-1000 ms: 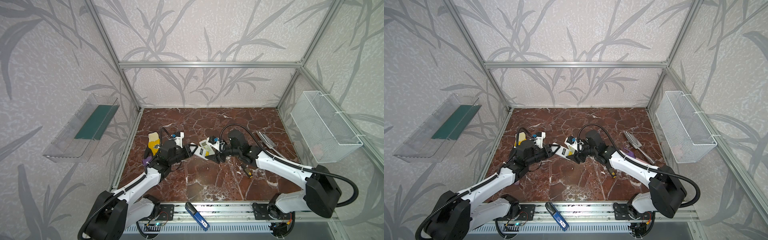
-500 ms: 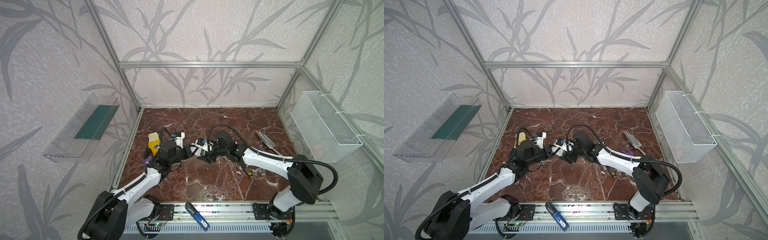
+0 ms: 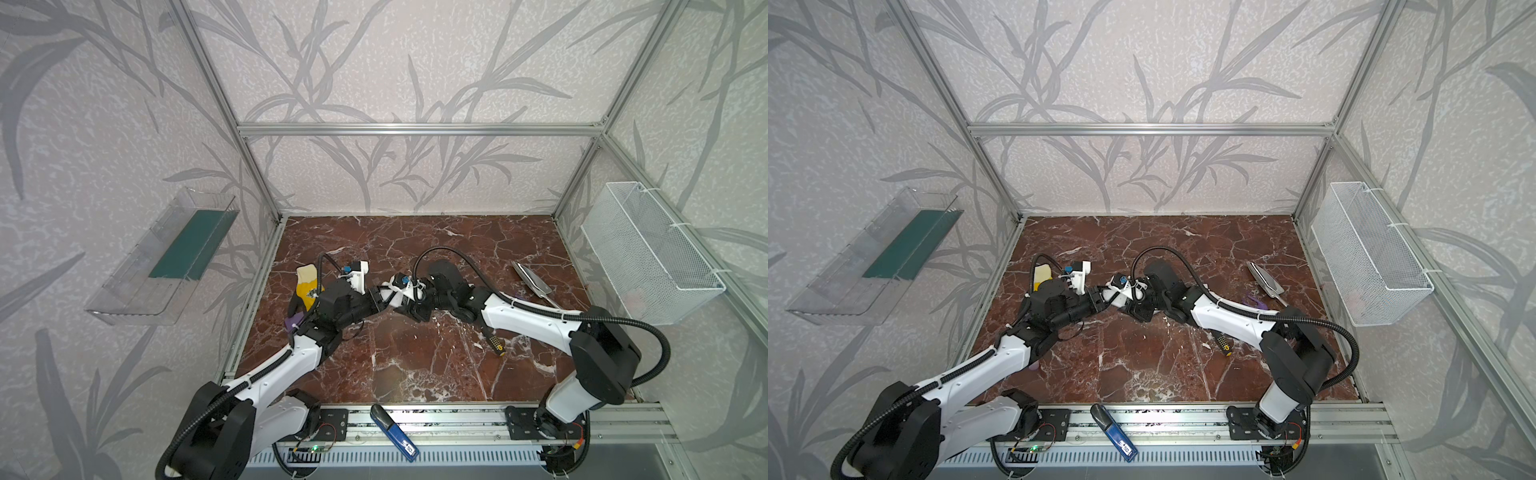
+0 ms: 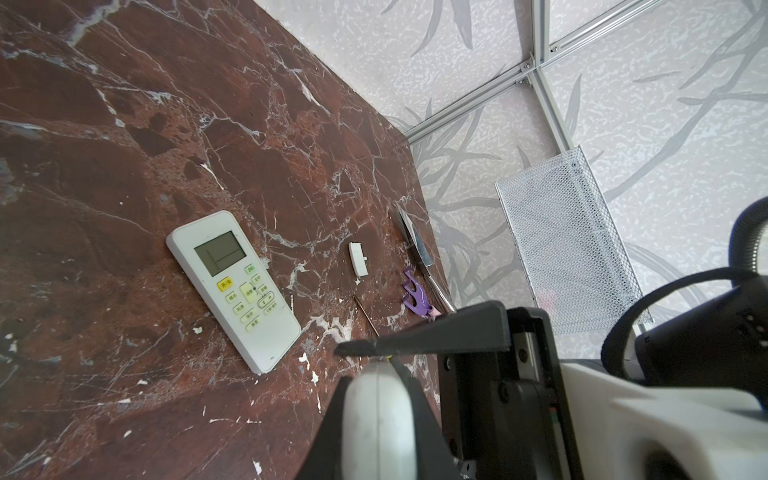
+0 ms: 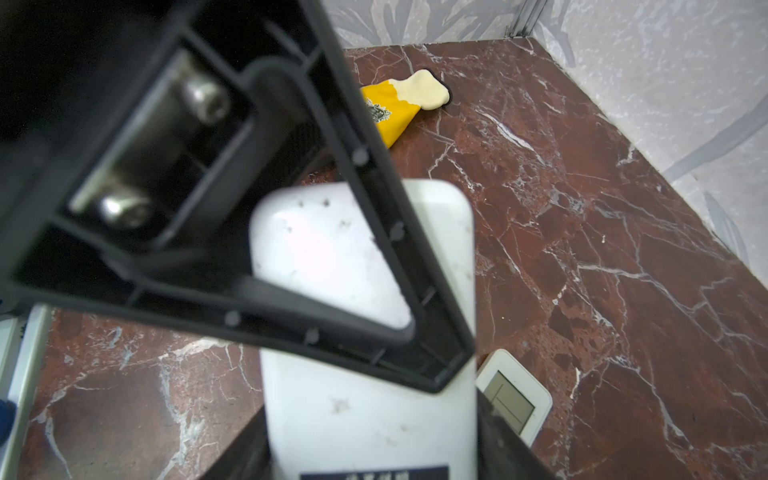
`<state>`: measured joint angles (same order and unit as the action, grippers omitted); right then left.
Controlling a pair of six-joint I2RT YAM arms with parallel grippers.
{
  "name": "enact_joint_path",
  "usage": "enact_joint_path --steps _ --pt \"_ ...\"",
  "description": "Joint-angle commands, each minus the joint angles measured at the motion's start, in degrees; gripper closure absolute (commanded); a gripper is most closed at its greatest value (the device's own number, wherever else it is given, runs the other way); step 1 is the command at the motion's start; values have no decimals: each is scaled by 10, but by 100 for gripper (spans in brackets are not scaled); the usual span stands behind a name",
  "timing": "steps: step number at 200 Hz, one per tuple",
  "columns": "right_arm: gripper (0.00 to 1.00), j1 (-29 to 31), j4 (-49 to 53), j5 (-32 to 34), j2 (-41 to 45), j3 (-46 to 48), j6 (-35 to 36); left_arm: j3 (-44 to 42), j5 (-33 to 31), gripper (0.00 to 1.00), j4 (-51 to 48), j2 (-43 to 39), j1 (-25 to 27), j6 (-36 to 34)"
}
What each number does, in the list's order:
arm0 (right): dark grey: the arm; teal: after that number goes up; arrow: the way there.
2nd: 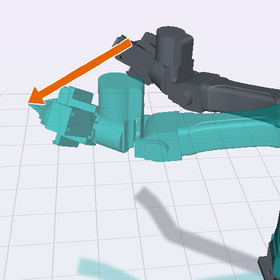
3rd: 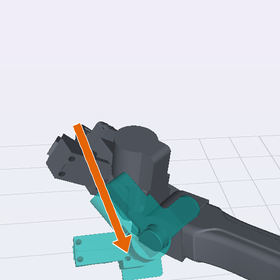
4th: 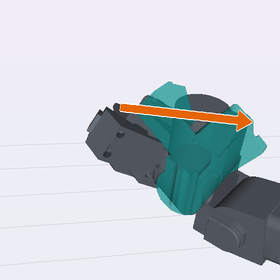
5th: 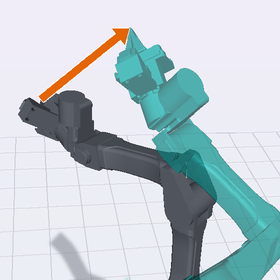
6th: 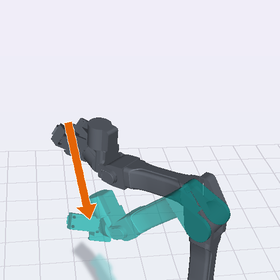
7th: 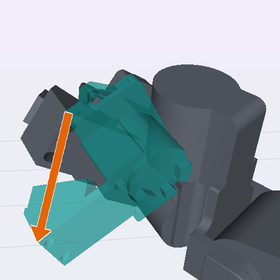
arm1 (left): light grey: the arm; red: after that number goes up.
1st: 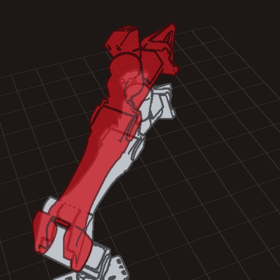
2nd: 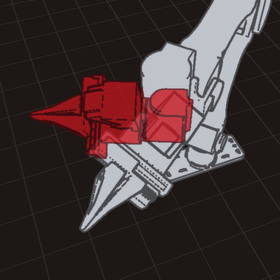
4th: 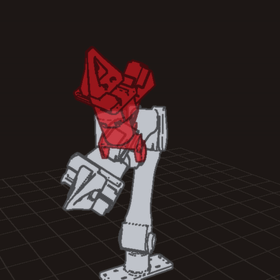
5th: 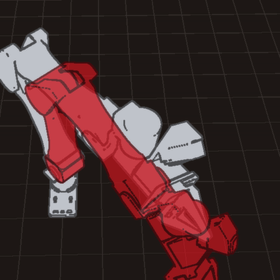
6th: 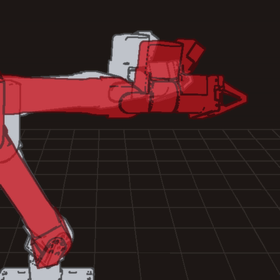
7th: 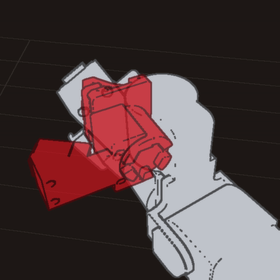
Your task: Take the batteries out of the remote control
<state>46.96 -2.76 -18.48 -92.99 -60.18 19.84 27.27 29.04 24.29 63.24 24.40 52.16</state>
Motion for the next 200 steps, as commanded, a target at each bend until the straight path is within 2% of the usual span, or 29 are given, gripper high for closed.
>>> enact_joint_path --steps 1,17,45,61,73,81,103,122,165,200 --pt "43 3 -6 4 3 -7 3 2 4 100 26 -1 -2 6" --pt "46 3 -6 7 8 -1 12 1 -1 100 21 -1 -1 5" --pt "62 3 0 18 17 9 32 1 -9 86 9 -4 -1 0" --pt "65 2 6 23 21 14 41 1 -14 80 5 -4 -1 -2" --pt "66 2 10 29 25 18 44 0 -16 68 3 -3 -1 -3" --pt "66 2 10 35 26 21 46 1 -18 57 0 -4 -1 -3" --pt "67 1 26 43 34 30 64 5 -27 17 -21 -9 -2 -6" --pt "67 -1 54 45 37 37 81 15 -47 1 -69 -18 -6 -16" --pt "66 -2 114 35 37 59 90 43 -108 0 -192 -45 -29 -55" --pt "63 -2 170 33 13 54 62 37 -155 2 -227 -69 -37 -56"
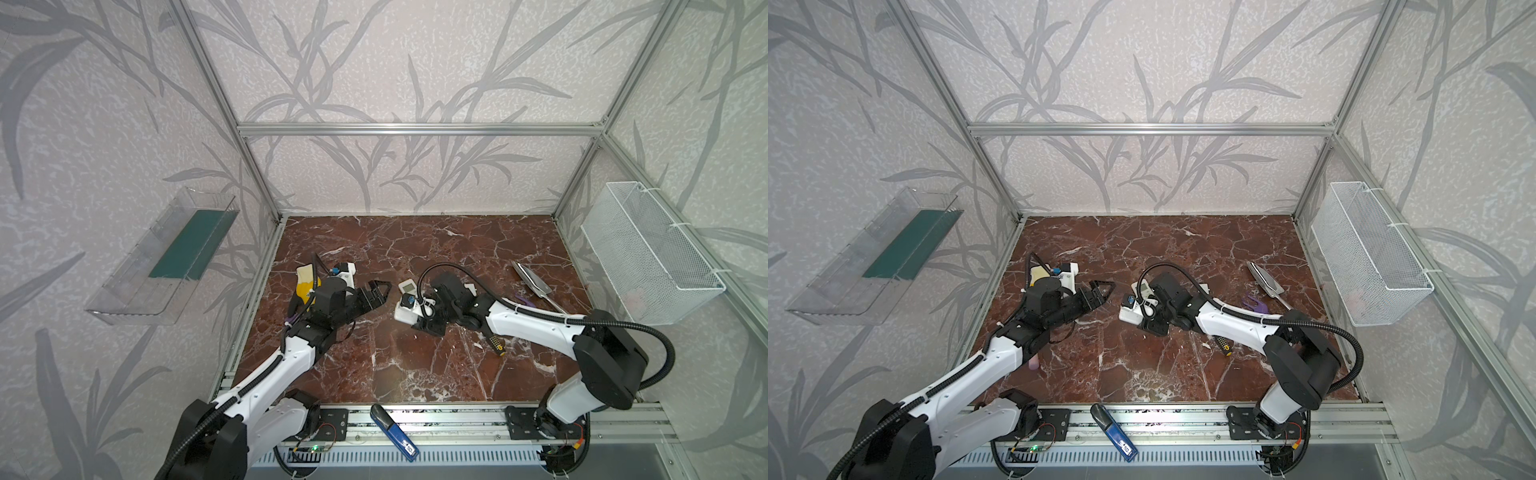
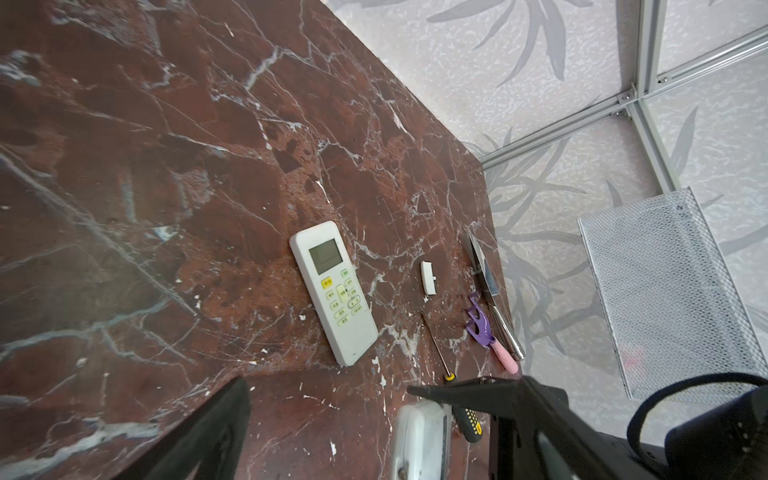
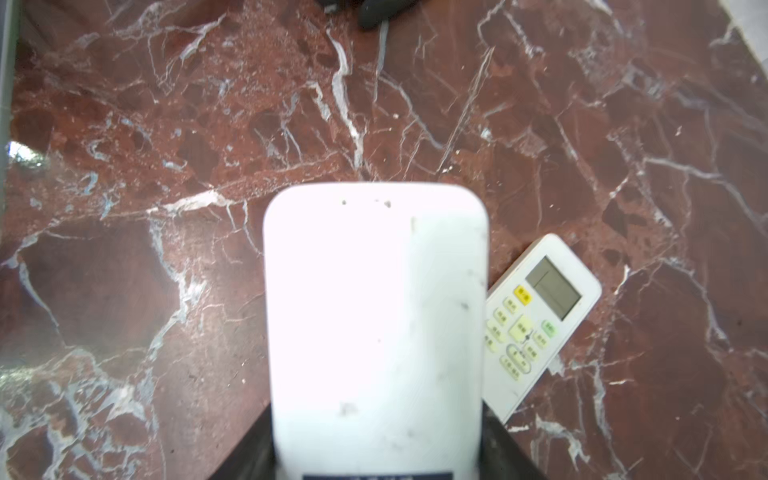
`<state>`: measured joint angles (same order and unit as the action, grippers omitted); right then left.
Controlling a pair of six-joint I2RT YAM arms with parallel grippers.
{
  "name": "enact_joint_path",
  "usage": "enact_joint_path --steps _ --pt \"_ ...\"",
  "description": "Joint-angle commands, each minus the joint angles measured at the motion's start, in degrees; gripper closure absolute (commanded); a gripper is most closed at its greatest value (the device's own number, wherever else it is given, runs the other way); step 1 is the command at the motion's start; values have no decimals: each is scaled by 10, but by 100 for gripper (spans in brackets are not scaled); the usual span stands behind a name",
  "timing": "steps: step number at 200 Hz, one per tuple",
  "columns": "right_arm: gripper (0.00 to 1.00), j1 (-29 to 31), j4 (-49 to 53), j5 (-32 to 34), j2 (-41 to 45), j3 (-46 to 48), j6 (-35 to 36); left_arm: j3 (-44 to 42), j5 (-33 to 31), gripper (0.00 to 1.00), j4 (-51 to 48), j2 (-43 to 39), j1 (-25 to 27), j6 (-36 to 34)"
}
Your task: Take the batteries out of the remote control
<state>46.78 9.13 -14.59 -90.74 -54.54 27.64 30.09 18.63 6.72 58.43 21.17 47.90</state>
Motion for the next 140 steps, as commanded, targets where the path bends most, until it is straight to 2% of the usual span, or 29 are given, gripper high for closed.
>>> enact_joint_path --steps 1,69,140 --pt "63 0 52 -5 -10 -2 -16 7 -53 2 -51 -21 -6 -13" --pt "61 15 82 9 -65 -24 -65 -8 -83 2 -70 -71 -11 -11" --pt "55 30 161 19 -139 -96 -28 -10 -79 2 -72 -72 -15 -18"
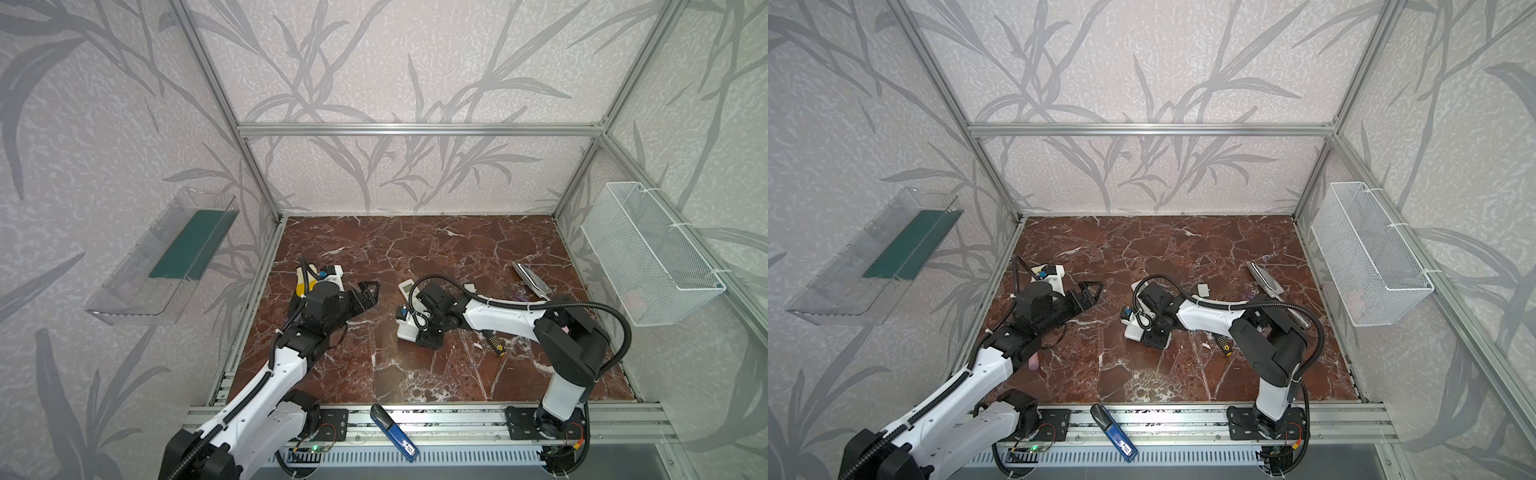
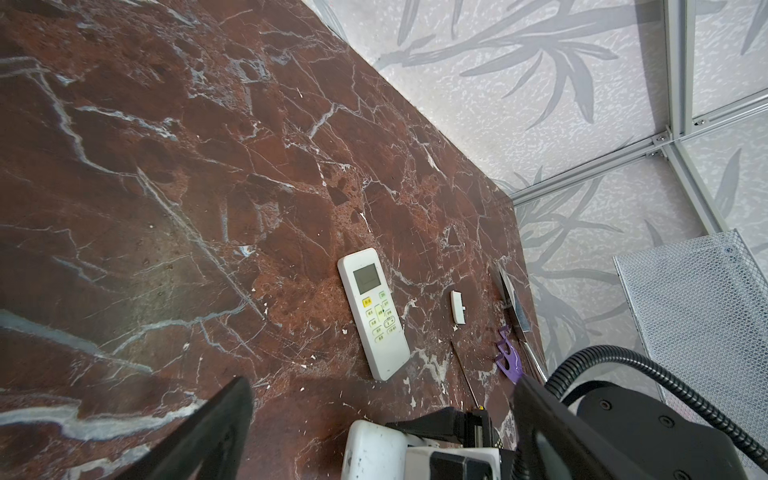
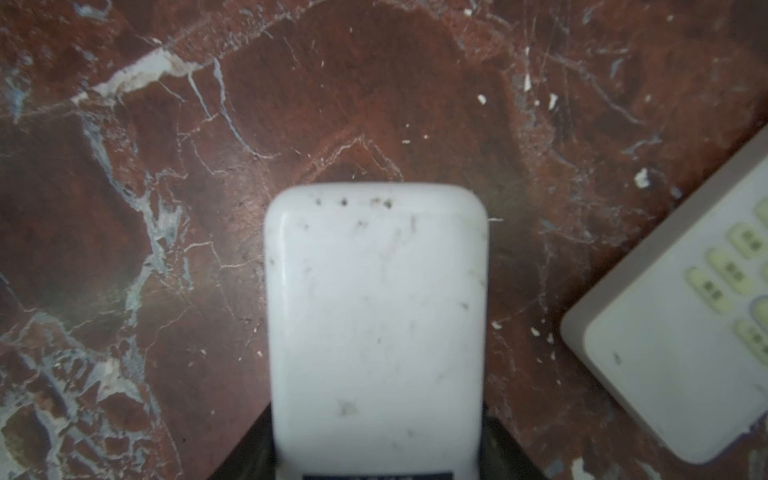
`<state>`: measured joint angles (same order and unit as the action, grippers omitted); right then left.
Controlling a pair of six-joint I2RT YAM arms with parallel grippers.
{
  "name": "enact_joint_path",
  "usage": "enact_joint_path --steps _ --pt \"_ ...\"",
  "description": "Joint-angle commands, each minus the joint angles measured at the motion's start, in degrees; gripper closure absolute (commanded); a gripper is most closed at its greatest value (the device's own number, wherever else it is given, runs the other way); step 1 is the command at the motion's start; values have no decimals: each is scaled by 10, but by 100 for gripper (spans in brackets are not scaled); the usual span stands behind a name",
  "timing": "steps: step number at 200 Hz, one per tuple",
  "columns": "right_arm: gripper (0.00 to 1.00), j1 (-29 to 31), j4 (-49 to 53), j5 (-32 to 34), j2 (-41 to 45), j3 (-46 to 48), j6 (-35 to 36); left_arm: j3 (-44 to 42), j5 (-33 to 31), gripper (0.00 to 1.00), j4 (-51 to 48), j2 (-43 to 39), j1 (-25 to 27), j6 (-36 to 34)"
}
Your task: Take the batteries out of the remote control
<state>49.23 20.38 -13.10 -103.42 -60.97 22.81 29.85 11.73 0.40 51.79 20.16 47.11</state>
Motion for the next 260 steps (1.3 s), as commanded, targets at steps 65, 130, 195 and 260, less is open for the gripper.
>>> enact_joint_path --steps 65,130,195,260 --pt "48 11 114 -3 -56 -80 61 -8 -6 2 -8 -2 -12 -17" --pt "42 16 152 24 -88 -107 86 -3 8 2 -4 6 -20 -23" --pt "38 26 186 54 -115 -120 131 -8 8 2 -1 3 -27 -22" --pt "34 26 201 29 -121 -133 123 -11 9 2 -6 0 -32 -18"
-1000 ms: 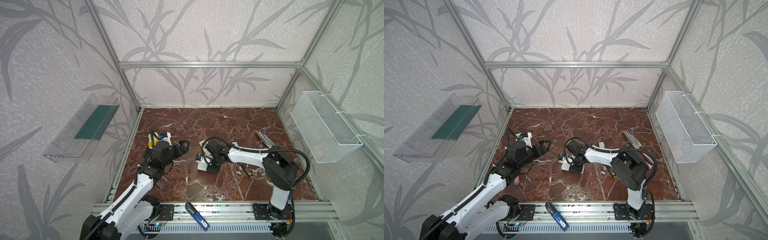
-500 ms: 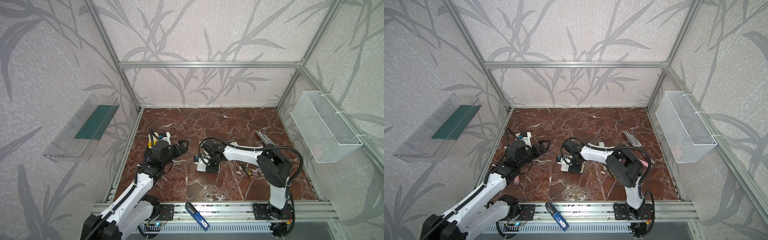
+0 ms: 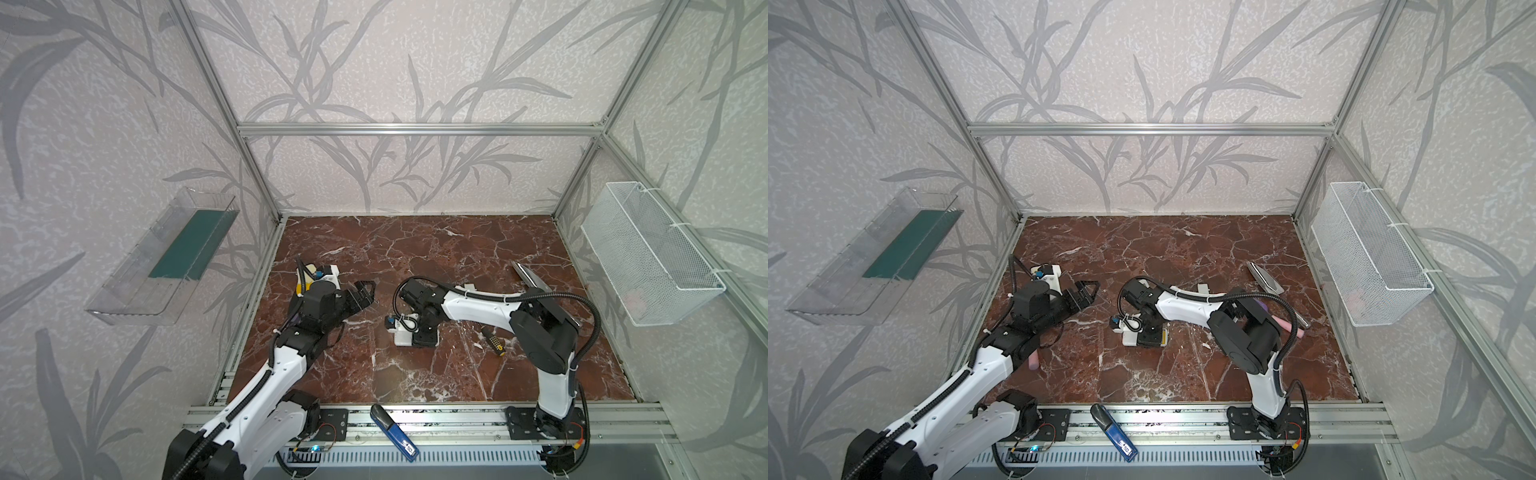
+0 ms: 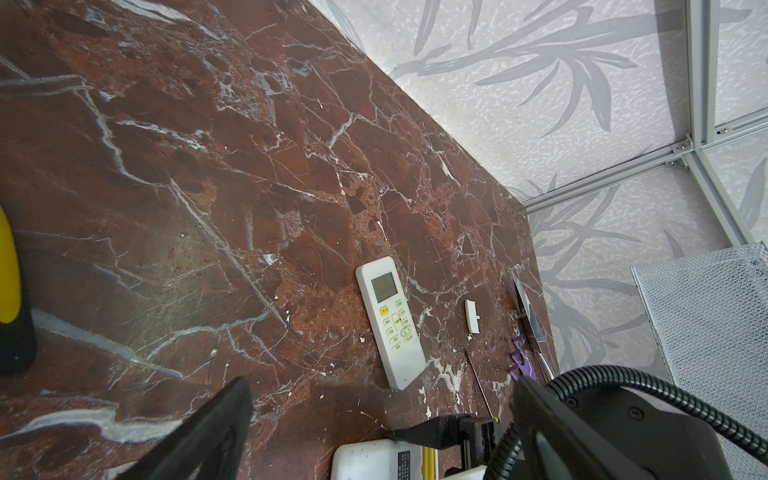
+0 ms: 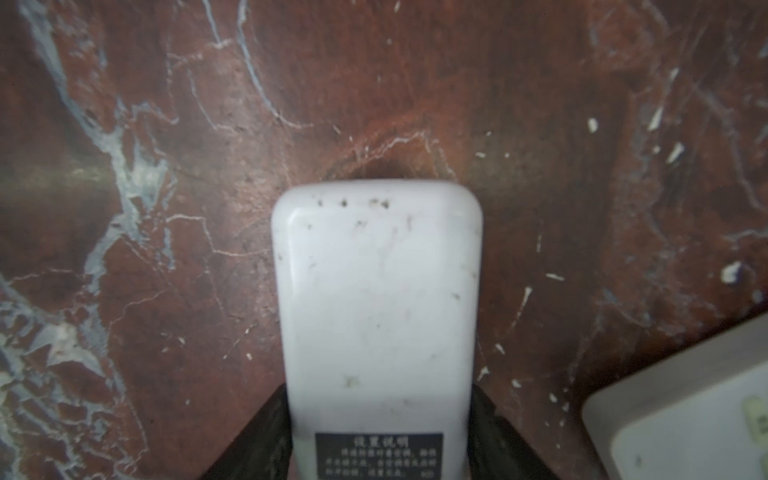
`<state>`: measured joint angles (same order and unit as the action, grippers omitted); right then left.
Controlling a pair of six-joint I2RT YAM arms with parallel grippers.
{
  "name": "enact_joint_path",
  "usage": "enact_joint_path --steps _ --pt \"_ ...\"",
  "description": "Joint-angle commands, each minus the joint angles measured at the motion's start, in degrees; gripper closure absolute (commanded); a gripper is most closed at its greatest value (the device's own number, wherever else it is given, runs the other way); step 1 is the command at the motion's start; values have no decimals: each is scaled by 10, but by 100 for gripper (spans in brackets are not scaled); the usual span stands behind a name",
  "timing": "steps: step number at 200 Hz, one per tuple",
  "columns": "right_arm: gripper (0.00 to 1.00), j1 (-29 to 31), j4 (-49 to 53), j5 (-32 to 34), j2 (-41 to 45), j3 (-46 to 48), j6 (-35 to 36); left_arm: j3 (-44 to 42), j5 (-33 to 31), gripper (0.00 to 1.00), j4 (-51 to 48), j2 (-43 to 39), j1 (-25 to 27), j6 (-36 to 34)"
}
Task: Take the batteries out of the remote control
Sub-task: 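Lower the remote with the right gripper and set it on the table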
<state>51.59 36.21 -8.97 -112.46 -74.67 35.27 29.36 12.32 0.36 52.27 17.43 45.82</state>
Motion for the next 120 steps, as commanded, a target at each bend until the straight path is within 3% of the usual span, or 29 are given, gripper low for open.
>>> enact_joint_path --steps 1,58,120 --pt "34 3 44 -12 -30 5 -2 -6 3 2 -5 -5 -5 -5" --pt "29 -2 62 -36 -6 21 -62 -15 4 2 -1 -10 -6 0" --pt "28 -11 33 -44 35 77 -186 -24 7 2 4 -19 -8 13"
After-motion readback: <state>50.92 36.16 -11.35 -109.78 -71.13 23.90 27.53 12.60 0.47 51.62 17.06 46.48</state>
